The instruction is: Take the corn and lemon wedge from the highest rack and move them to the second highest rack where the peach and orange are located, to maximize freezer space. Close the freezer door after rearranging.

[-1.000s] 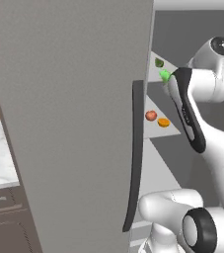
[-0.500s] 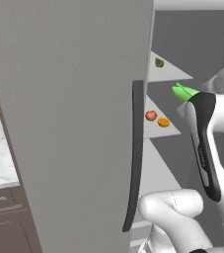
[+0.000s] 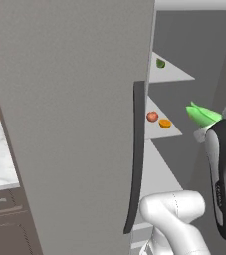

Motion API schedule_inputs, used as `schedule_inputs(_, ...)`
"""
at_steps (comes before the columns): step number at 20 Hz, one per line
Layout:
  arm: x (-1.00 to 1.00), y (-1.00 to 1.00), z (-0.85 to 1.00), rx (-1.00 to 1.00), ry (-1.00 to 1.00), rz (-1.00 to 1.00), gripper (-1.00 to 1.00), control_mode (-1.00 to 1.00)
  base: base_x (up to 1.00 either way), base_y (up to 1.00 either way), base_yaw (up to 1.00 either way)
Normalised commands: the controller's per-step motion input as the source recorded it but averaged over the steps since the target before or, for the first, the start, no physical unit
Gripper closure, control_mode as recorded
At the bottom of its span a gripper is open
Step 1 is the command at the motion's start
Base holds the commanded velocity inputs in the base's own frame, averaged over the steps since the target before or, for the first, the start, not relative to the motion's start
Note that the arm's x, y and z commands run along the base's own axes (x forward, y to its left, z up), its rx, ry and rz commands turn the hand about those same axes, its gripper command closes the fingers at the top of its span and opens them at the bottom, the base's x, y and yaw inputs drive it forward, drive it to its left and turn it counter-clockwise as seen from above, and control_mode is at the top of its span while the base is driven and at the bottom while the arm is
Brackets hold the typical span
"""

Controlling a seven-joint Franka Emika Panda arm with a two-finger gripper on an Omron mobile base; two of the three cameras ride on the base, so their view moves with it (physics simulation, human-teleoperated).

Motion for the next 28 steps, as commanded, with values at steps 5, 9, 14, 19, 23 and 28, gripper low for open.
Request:
schedule_inputs(5,0.17,0.06,-0.24,0.02,0.0,0.0,1.0,-1.0,0.0,0.0,0.0)
schedule_inputs(9,0.52,0.06,-0.21,0.04,0.02,0.0,1.0,-1.0,0.0,0.0,0.0)
schedule_inputs(14,0.65,0.05,-0.32,0.02,0.0,0.0,1.0,-1.0,0.0,0.0,0.0)
schedule_inputs(19,0.59,0.0,-0.38,0.02,0.0,0.0,1.0,-1.0,0.0,0.0,0.0)
schedule_inputs(23,0.58,0.0,-0.36,0.04,0.0,0.0,1.0,-1.0,0.0,0.0,0.0)
schedule_inputs(28,0.62,0.0,-0.24,0.07,0.0,0.0,1.0,-1.0,0.0,0.0,0.0)
